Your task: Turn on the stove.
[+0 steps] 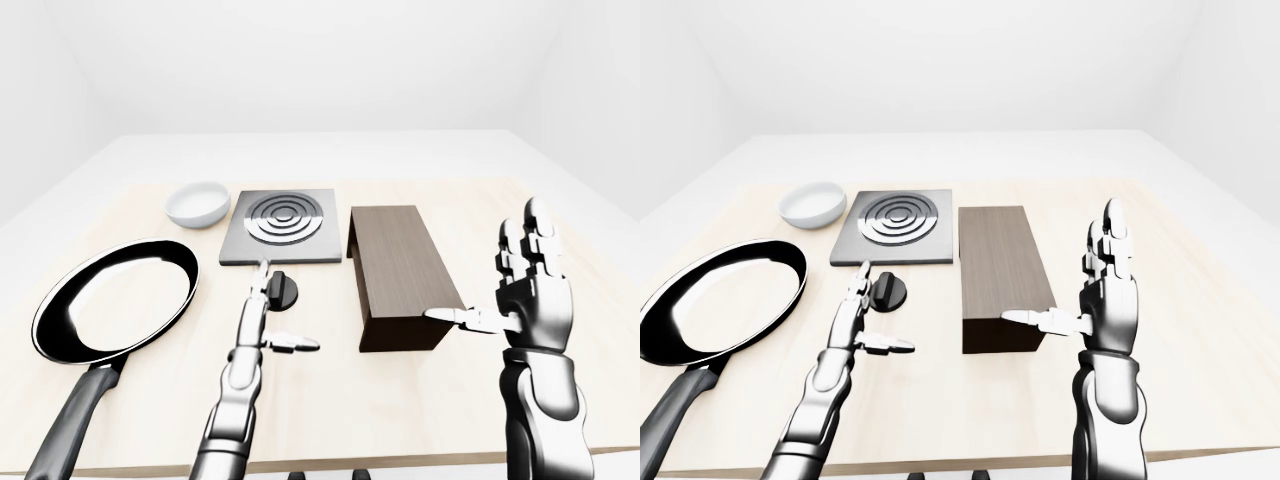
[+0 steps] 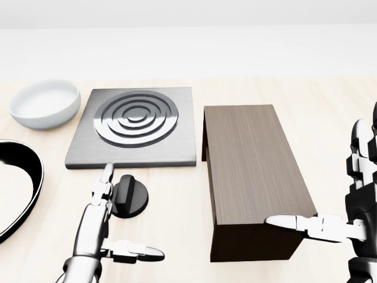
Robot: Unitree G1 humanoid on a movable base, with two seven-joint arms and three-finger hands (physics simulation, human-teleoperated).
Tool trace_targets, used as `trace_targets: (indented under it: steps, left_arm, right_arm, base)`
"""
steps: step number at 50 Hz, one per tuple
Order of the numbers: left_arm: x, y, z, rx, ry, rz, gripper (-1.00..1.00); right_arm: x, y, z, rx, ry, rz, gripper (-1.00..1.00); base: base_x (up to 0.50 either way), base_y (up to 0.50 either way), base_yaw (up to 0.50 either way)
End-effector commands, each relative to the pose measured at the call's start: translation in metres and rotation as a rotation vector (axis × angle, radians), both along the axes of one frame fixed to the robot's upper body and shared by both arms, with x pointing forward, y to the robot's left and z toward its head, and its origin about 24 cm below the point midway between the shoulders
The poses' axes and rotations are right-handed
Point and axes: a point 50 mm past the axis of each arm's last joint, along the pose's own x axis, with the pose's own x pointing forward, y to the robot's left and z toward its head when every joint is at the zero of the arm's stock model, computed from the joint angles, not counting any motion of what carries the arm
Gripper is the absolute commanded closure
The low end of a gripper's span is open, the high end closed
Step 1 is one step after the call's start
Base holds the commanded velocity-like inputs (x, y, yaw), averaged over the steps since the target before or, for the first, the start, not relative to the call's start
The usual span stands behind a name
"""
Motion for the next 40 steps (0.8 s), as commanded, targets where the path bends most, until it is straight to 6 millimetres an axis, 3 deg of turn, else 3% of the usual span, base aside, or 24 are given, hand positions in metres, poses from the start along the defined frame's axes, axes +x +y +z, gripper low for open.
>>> trace_targets:
  steps: [1,17,24,40]
  left_arm:
    - [-0.004,-0.003,-0.004,0.002,0.007,-0.007,-1.00]
    - [-0.001,-0.001,-0.022,0.025,0.078,0.012,-1.00]
    - [-0.001,-0.002,-0.020,0.023,0.068,0.009,-1.00]
    - [-0.020,-0.014,-0.019,0.022,0.056,-0.044,-1.00]
  right_arm:
    - [0.001,0.001,-0.003,0.009,0.014,0.009,-1.00]
    - [0.002,0.002,-0.006,0.012,0.025,0.010,-1.00]
    - [0.002,0.002,-0.005,0.011,0.022,0.010,-1.00]
    - [0.002,0.003,-0.004,0.009,0.017,0.011,-1.00]
  base:
    - [0.00,0.00,0.00]
    - [0.00,0.00,0.00]
    - [0.00,0.00,0.00]
    - [0.00,0.00,0.00]
